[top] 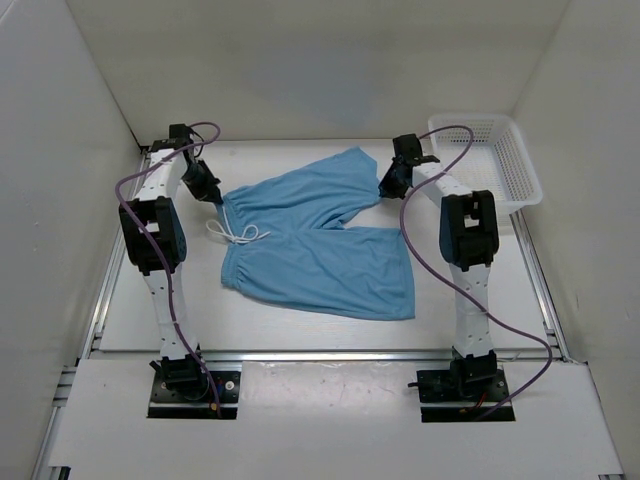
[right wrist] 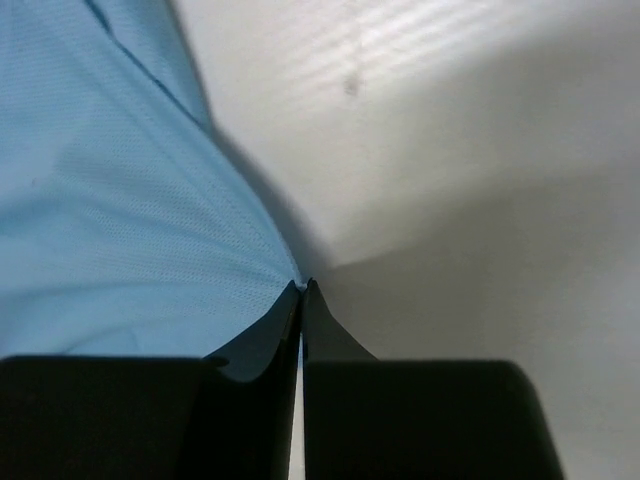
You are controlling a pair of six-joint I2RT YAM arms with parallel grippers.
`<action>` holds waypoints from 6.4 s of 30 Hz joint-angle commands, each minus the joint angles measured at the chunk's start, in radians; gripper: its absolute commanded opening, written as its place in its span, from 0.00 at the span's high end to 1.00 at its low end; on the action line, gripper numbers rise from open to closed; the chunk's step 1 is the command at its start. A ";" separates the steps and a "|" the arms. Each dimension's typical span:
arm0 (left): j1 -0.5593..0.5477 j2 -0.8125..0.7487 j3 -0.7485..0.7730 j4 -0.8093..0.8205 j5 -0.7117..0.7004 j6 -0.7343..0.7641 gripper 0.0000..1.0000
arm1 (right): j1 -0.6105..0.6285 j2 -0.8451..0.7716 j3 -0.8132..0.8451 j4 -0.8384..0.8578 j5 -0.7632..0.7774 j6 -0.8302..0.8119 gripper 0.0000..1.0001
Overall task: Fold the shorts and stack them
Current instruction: Flatten the shorts out, then fold the shorts
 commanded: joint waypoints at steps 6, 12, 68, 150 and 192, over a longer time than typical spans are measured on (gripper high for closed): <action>0.008 0.015 0.185 -0.057 0.037 0.065 0.90 | -0.105 -0.263 -0.182 0.004 0.152 0.051 1.00; -0.017 0.110 0.323 -0.057 0.096 0.054 0.90 | -0.126 -0.277 -0.204 0.004 0.152 0.012 1.00; -0.107 -0.529 -0.648 0.158 0.048 -0.068 0.90 | 0.231 -1.144 -1.348 0.061 -0.086 0.306 0.95; -0.037 0.169 0.454 -0.065 0.091 0.067 0.90 | -0.025 0.222 0.610 -0.088 -0.100 -0.162 1.00; -0.055 -0.905 -0.906 -0.004 0.018 0.036 0.22 | 0.622 -1.561 -1.268 -0.410 0.480 0.320 0.28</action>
